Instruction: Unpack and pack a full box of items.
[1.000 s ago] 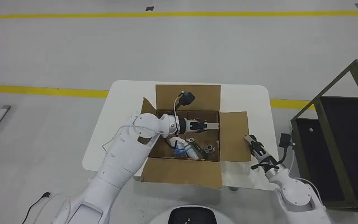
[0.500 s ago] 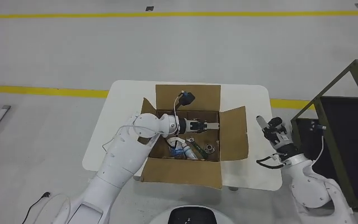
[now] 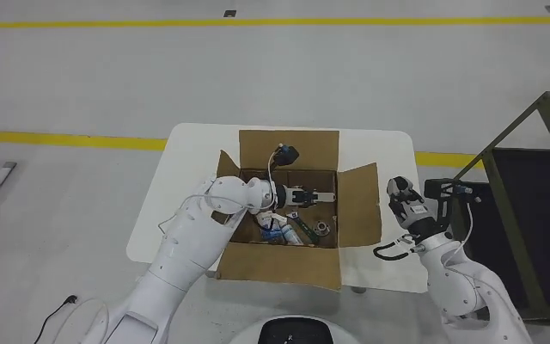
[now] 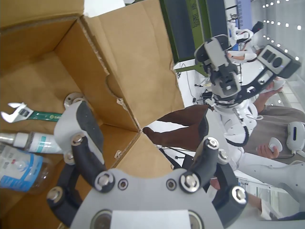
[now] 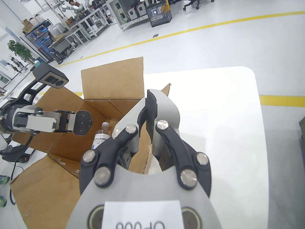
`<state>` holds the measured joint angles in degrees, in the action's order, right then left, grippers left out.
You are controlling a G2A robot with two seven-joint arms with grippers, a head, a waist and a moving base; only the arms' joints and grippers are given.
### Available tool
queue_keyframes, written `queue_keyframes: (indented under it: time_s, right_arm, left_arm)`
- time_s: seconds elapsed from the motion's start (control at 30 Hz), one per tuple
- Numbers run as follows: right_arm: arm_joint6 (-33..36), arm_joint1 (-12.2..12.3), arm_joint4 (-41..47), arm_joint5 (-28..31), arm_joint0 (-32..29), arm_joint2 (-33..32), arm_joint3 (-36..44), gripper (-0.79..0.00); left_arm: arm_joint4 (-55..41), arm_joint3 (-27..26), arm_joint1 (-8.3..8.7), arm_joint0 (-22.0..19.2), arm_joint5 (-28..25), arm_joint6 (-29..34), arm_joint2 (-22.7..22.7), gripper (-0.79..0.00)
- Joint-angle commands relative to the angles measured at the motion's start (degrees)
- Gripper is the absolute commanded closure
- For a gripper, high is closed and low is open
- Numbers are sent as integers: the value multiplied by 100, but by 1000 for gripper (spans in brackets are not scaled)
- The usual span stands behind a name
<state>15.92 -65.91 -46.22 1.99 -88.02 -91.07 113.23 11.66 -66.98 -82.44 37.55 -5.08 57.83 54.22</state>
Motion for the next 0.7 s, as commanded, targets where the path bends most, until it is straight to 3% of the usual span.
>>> queue_keyframes:
  time_s: [0.0, 0.33, 0.67]
  right_arm:
    - [0, 0, -1, 0, 0, 0, 0, 0]
    - [0, 0, -1, 0, 0, 0, 0, 0]
    - [0, 0, -1, 0, 0, 0, 0, 0]
  left_arm:
    - [214, 52, 7, -61, 298, 128, -75, -785]
    - [1439, 490, -52, -436, 1702, 554, -701, -785]
    - [1459, 506, -70, -450, 1805, 510, -734, -785]
